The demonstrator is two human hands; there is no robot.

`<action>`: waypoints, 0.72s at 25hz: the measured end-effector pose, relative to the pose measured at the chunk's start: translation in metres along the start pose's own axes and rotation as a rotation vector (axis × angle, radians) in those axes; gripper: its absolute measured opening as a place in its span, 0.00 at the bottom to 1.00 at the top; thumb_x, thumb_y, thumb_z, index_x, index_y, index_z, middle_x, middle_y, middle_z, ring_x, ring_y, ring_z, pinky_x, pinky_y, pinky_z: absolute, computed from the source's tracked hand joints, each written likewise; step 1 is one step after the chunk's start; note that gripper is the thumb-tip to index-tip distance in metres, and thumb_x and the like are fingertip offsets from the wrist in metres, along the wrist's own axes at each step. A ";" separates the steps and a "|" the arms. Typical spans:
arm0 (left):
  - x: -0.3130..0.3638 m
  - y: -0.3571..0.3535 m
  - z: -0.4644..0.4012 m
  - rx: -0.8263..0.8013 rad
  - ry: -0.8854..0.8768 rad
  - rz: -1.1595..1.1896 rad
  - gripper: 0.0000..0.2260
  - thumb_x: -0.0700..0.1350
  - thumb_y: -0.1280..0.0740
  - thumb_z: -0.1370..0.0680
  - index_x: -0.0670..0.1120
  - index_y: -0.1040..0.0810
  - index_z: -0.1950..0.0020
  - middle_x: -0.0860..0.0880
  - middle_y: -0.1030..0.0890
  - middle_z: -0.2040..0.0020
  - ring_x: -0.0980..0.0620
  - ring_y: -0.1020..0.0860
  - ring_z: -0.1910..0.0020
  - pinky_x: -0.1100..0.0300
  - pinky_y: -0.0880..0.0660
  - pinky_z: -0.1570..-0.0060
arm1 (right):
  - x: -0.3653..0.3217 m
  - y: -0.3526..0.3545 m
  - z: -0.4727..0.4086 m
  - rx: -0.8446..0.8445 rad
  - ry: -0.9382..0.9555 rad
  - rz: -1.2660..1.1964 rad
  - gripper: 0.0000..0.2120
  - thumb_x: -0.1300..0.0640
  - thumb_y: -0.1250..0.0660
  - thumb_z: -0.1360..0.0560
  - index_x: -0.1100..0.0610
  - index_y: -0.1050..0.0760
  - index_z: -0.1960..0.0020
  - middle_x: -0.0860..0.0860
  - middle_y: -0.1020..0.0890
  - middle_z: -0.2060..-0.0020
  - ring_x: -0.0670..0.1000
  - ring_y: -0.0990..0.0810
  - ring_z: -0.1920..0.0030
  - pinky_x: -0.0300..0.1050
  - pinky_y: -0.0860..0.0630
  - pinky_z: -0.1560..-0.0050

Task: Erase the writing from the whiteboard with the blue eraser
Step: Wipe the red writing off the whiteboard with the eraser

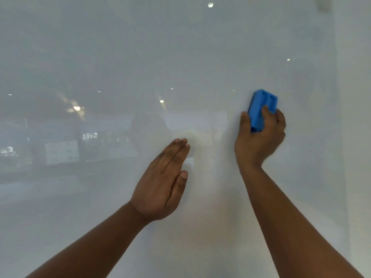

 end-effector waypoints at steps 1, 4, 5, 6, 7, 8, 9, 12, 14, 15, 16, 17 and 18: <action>-0.007 0.010 0.001 0.022 0.013 0.013 0.25 0.48 0.46 0.15 0.38 0.37 0.20 0.43 0.35 0.19 0.48 0.40 0.18 0.51 0.40 0.20 | -0.029 -0.019 0.002 -0.030 0.076 -0.027 0.21 0.52 0.24 0.25 0.60 0.20 0.36 0.62 0.25 0.30 0.65 0.22 0.38 0.56 0.26 0.38; -0.028 0.035 0.003 0.140 0.053 0.055 0.28 0.53 0.50 0.13 0.37 0.43 0.18 0.41 0.40 0.17 0.46 0.44 0.16 0.51 0.44 0.18 | -0.107 -0.061 0.055 -0.202 0.363 -0.111 0.19 0.55 0.24 0.25 0.58 0.19 0.36 0.64 0.24 0.30 0.64 0.21 0.37 0.51 0.29 0.40; -0.035 0.043 0.005 0.188 0.062 0.057 0.29 0.54 0.51 0.13 0.36 0.44 0.18 0.40 0.42 0.17 0.44 0.45 0.16 0.50 0.46 0.18 | -0.124 -0.068 0.085 -0.286 0.463 -0.140 0.18 0.54 0.26 0.24 0.56 0.19 0.36 0.62 0.24 0.29 0.63 0.20 0.40 0.51 0.28 0.42; -0.043 0.053 0.006 0.243 0.075 0.051 0.30 0.55 0.52 0.13 0.34 0.45 0.19 0.39 0.43 0.17 0.42 0.46 0.16 0.49 0.48 0.18 | -0.137 -0.071 0.115 -0.378 0.556 -0.157 0.16 0.52 0.28 0.23 0.54 0.19 0.36 0.59 0.24 0.29 0.62 0.20 0.44 0.51 0.26 0.44; -0.050 0.062 0.009 0.292 0.108 0.049 0.31 0.56 0.53 0.13 0.34 0.46 0.19 0.39 0.44 0.17 0.40 0.47 0.16 0.49 0.49 0.18 | -0.142 -0.069 0.142 -0.470 0.635 -0.167 0.15 0.50 0.31 0.21 0.52 0.19 0.36 0.57 0.24 0.28 0.60 0.20 0.47 0.52 0.25 0.46; -0.058 0.071 0.012 0.332 0.149 0.053 0.32 0.57 0.54 0.13 0.34 0.47 0.19 0.39 0.45 0.17 0.40 0.48 0.16 0.50 0.50 0.17 | -0.143 -0.063 0.163 -0.545 0.723 -0.180 0.14 0.50 0.32 0.20 0.52 0.19 0.37 0.55 0.24 0.29 0.59 0.20 0.50 0.53 0.25 0.48; -0.064 0.079 0.016 0.360 0.184 0.059 0.32 0.58 0.55 0.13 0.34 0.47 0.18 0.39 0.45 0.17 0.39 0.48 0.16 0.51 0.50 0.17 | -0.138 -0.057 0.169 -0.591 0.816 -0.195 0.13 0.51 0.30 0.21 0.53 0.18 0.37 0.56 0.23 0.30 0.59 0.20 0.51 0.54 0.24 0.49; -0.077 0.096 0.033 0.361 0.221 0.080 0.33 0.59 0.54 0.14 0.34 0.45 0.19 0.40 0.43 0.17 0.41 0.46 0.16 0.50 0.48 0.18 | -0.124 -0.050 0.132 -0.480 0.773 -0.090 0.17 0.56 0.22 0.27 0.55 0.17 0.38 0.60 0.21 0.33 0.63 0.19 0.52 0.57 0.21 0.50; -0.080 0.103 0.042 0.351 0.234 0.105 0.34 0.60 0.54 0.14 0.34 0.44 0.19 0.41 0.42 0.17 0.43 0.46 0.16 0.50 0.47 0.18 | -0.122 -0.053 0.105 -0.316 0.467 -0.046 0.19 0.57 0.23 0.26 0.56 0.18 0.37 0.61 0.22 0.32 0.61 0.22 0.48 0.58 0.21 0.47; -0.082 0.106 0.047 0.357 0.251 0.125 0.34 0.60 0.54 0.14 0.34 0.44 0.19 0.41 0.41 0.17 0.44 0.45 0.16 0.51 0.46 0.18 | -0.127 -0.058 0.110 -0.303 0.434 -0.058 0.18 0.55 0.24 0.25 0.55 0.19 0.36 0.60 0.22 0.31 0.59 0.24 0.48 0.56 0.22 0.46; -0.085 0.110 0.051 0.369 0.269 0.152 0.34 0.60 0.54 0.14 0.34 0.43 0.19 0.40 0.41 0.17 0.44 0.44 0.16 0.51 0.46 0.18 | -0.135 -0.063 0.130 -0.335 0.505 -0.076 0.18 0.53 0.25 0.24 0.54 0.19 0.36 0.59 0.23 0.31 0.58 0.24 0.49 0.53 0.23 0.45; -0.087 0.114 0.054 0.387 0.287 0.180 0.35 0.61 0.53 0.14 0.34 0.43 0.19 0.40 0.40 0.18 0.45 0.43 0.17 0.51 0.45 0.19 | -0.143 -0.066 0.156 -0.404 0.616 -0.100 0.17 0.52 0.27 0.23 0.53 0.20 0.35 0.58 0.23 0.30 0.58 0.23 0.50 0.51 0.23 0.46; -0.090 0.119 0.059 0.410 0.315 0.209 0.35 0.61 0.53 0.14 0.34 0.42 0.19 0.40 0.38 0.18 0.45 0.41 0.17 0.49 0.43 0.19 | -0.149 -0.066 0.183 -0.493 0.713 -0.131 0.17 0.50 0.27 0.22 0.51 0.20 0.34 0.56 0.23 0.29 0.58 0.22 0.50 0.52 0.24 0.47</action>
Point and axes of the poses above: each hand's wrist, its own z-axis away from the middle knuckle, its own y-axis out of the back of the hand, x = y × z, the point moved 4 cm from there along -z, towards the middle knuckle
